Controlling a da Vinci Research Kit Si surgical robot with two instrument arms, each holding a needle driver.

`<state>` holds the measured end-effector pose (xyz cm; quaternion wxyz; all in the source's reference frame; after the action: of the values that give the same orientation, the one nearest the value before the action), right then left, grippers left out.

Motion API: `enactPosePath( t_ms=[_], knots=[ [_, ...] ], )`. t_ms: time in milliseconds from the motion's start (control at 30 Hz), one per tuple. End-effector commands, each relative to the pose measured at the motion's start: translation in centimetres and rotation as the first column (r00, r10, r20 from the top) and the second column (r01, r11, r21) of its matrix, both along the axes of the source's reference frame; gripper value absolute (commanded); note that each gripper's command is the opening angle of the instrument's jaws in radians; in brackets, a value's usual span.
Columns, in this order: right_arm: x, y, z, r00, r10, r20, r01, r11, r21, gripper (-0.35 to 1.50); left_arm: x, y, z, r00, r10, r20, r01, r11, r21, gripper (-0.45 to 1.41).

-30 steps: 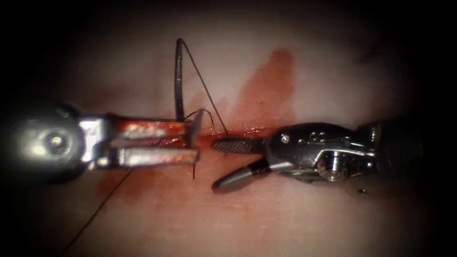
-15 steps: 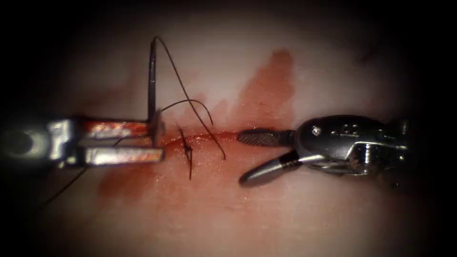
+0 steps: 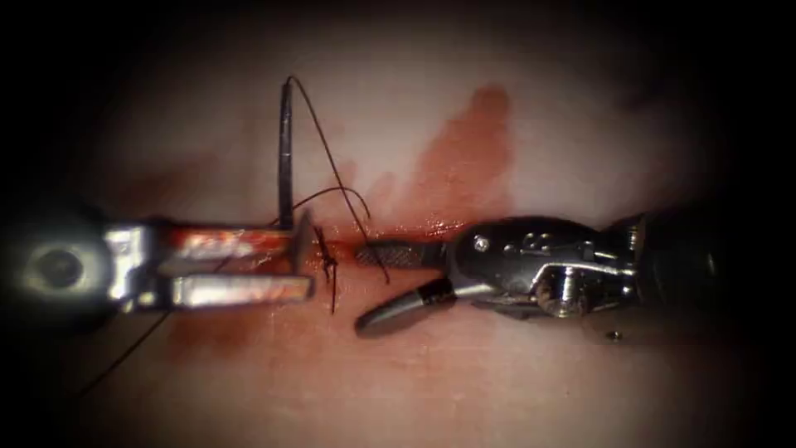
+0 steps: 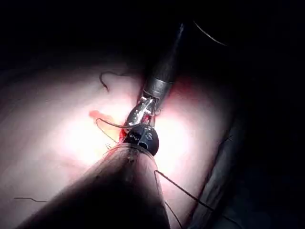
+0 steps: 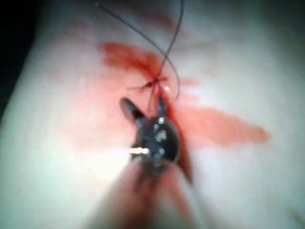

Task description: Wound Closure

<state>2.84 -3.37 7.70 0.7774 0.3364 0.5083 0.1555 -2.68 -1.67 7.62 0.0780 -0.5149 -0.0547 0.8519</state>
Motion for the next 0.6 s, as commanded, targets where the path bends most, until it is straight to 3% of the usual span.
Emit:
enactPosePath(
  t_ms=[33, 167, 200, 300, 600],
  knots=[
    [-0.02, -0.03, 0.04, 1.000, 0.012, 0.013, -0.012, 1.000, -0.006, -0.35, -0.06, -0.03, 0.04, 1.000, 0.000, 0.000, 0.000, 1.000, 0.001, -0.45],
    [-0.14, 0.01, -0.22, 0.999, 0.030, 0.028, -0.031, 0.999, 0.024, -0.35, -0.09, -0.06, 0.05, 1.000, -0.002, -0.002, 0.002, 1.000, 0.000, -0.45],
    [-0.21, 0.01, -0.42, 0.999, 0.031, 0.029, -0.032, 0.999, 0.034, -0.35, -0.12, -0.10, 0.08, 1.000, 0.000, -0.001, 0.000, 1.000, -0.002, -0.45],
    [-0.22, -0.02, -0.66, 0.999, 0.028, 0.025, -0.029, 0.998, 0.049, -0.35, -0.16, -0.16, 0.14, 1.000, 0.006, 0.006, -0.006, 1.000, 0.002, -0.45],
    [-0.10, -0.37, -1.40, 1.000, -0.015, -0.008, 0.015, 0.995, 0.096, -0.35, -0.18, -0.19, 0.17, 1.000, 0.010, 0.008, -0.010, 1.000, 0.000, -0.45]
  ],
)
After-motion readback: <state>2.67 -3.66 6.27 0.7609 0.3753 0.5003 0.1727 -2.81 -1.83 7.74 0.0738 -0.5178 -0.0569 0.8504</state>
